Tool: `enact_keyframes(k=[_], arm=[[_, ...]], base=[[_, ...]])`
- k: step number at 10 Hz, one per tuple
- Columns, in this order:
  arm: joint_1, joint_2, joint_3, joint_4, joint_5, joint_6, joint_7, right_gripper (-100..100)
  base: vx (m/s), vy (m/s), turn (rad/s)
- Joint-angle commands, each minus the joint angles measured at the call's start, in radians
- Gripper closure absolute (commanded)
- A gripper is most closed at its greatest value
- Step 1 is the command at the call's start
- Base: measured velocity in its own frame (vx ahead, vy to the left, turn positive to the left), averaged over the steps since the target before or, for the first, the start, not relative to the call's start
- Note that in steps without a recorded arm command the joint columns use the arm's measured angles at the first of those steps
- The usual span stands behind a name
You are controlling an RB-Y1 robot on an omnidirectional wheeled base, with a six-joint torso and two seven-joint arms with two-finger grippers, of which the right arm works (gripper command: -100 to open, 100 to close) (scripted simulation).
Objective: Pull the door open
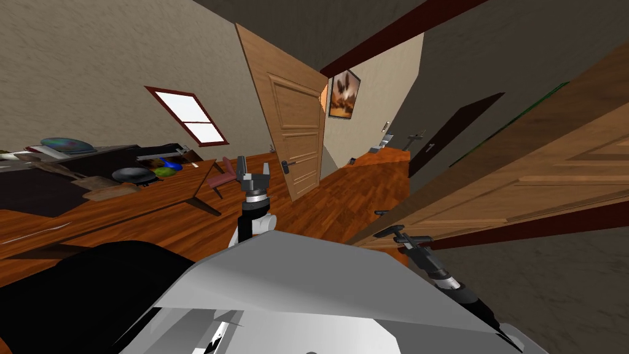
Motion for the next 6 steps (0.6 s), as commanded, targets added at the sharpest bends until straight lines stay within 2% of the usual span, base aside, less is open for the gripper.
enact_keyframes(k=[1,5,6], arm=[[0.014,-0.001,0.029,-0.024,0.004,-0.024,0.003,100],[0.014,-0.001,0.029,-0.024,0.004,-0.024,0.003,100],[0.021,-0.011,0.055,-0.031,0.003,-0.051,0.011,100]], base=[[-0.047,-0.044,-0.017],[-0.019,-0.014,-0.006],[-0.095,-0.087,-0.043]])
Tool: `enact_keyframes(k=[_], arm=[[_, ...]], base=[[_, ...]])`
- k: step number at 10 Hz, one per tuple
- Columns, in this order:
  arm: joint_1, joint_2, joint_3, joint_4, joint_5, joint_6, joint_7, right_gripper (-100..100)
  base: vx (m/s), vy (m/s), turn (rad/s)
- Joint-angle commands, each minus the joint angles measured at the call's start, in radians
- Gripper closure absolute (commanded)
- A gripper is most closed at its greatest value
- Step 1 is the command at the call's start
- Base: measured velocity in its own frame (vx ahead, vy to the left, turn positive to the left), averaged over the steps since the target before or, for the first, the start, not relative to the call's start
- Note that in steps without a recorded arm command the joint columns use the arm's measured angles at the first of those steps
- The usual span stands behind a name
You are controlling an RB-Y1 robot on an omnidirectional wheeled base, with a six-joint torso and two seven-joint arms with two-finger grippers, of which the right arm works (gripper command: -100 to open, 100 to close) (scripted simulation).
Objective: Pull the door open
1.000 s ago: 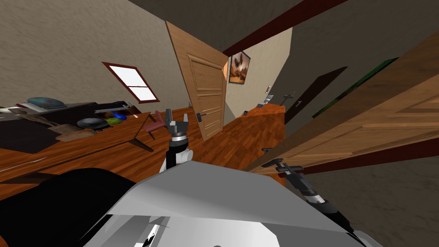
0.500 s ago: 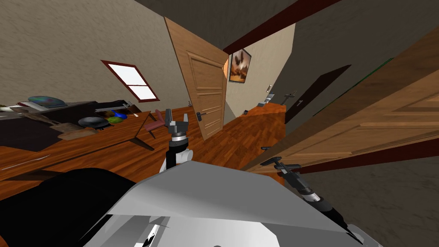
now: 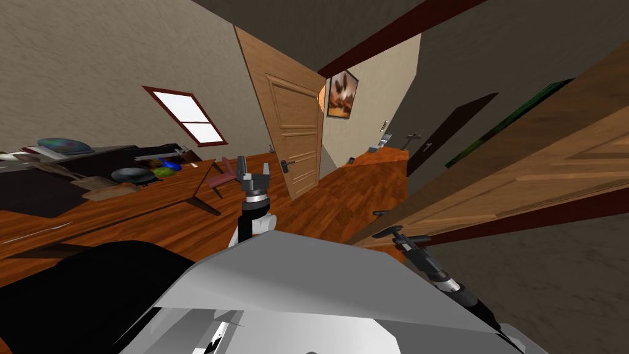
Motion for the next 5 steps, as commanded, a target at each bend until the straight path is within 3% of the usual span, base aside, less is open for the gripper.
enact_keyframes(k=[1,5], arm=[[0.004,0.001,0.023,-0.001,0.005,-0.028,0.006,100],[0.024,-0.019,0.043,0.004,0.004,-0.051,0.012,100]], base=[[-0.105,-0.132,-0.025],[-0.108,-0.125,-0.066]])
